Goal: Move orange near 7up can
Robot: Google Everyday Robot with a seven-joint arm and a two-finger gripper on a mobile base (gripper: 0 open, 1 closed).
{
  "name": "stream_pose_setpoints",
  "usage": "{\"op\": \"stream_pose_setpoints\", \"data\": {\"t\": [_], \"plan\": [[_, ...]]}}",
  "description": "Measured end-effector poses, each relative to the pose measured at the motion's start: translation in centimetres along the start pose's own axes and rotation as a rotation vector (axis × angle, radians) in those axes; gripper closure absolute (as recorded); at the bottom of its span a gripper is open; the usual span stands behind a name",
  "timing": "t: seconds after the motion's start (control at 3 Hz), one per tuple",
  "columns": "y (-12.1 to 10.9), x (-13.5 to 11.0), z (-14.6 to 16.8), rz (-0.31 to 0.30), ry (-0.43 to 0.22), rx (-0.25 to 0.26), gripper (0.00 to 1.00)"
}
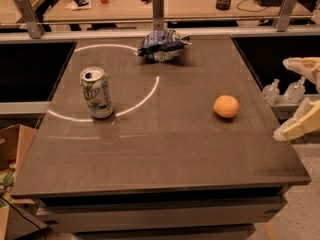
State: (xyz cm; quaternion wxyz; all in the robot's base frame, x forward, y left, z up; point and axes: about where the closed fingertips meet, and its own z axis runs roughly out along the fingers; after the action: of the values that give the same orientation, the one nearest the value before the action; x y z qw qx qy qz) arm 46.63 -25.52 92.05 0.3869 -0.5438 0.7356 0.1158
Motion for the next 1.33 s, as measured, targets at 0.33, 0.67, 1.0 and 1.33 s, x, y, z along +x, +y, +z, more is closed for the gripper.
{"op": "stream_pose_setpoints", "data": {"t": [0.33, 0.67, 1.0, 1.33], "plan": [[-0.9, 2.0, 0.7, 0.031, -0.014, 0.061, 0.00], [-0.9, 2.0, 0.7, 0.031, -0.014, 0.061, 0.00], [-0.6, 2.0, 1.1, 0.060, -0.030, 0.053, 0.00], [-0.1, 2.3, 2.0, 0.128, -0.043, 0.049, 0.00]]}}
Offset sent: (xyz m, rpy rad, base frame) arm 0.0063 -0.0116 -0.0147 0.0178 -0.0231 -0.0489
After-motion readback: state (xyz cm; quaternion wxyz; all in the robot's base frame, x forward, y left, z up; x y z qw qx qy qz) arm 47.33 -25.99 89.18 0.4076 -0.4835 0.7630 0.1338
